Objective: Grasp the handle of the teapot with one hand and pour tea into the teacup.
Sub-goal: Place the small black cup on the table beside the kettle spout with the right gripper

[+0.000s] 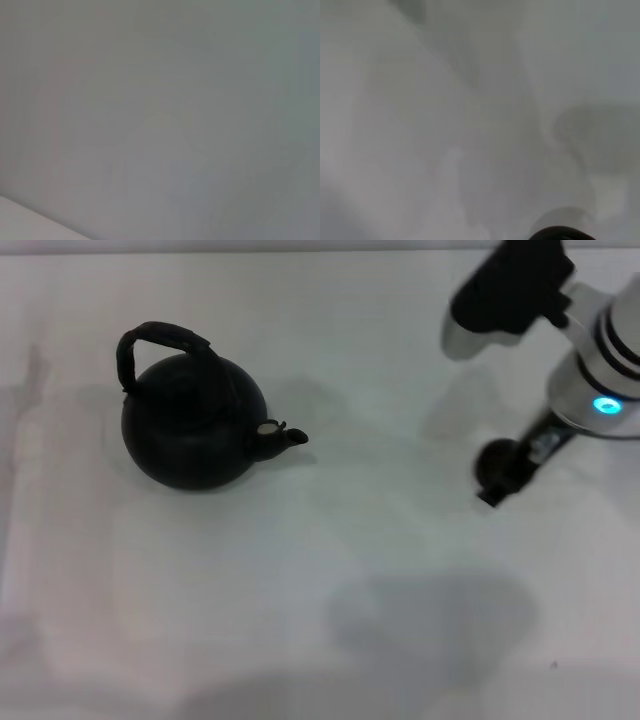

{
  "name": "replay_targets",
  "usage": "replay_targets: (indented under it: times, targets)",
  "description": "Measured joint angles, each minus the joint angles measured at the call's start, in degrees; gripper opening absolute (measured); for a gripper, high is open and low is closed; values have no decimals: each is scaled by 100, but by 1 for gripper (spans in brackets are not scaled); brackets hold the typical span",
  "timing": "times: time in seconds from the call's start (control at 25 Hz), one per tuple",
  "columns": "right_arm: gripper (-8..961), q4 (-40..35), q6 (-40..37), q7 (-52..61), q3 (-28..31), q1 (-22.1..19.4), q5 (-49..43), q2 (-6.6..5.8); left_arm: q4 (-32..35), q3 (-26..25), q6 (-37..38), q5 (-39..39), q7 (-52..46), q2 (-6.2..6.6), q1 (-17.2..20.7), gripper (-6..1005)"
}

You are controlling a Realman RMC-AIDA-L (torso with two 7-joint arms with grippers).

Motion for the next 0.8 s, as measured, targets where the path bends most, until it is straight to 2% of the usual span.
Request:
replay_targets:
  times: [0.16, 0.2, 0.28, 0.36, 0.52, 0.8]
  targets:
    - [728, -52, -147, -129, -195, 417, 393, 10, 16, 1, 0, 0, 0, 5, -3, 891]
    - [729, 13, -303, -132, -427, 628, 492, 17, 16, 0, 0, 1, 0, 5, -7, 890]
    - [731, 50, -372, -133, -533, 705, 532, 18, 17, 1, 0, 1, 0, 6, -17, 890]
    - [732, 308, -557, -168, -875, 976, 750, 31, 19, 1, 0, 2, 0, 5, -45, 890]
    - [735, 778, -856, -211, -1225, 1265, 1167, 37, 8, 1, 0, 3, -7, 5, -45, 890]
    - [740, 963, -1057, -213, -1480, 1328, 1423, 39, -11, 1, 0, 3, -9, 4, -51, 889]
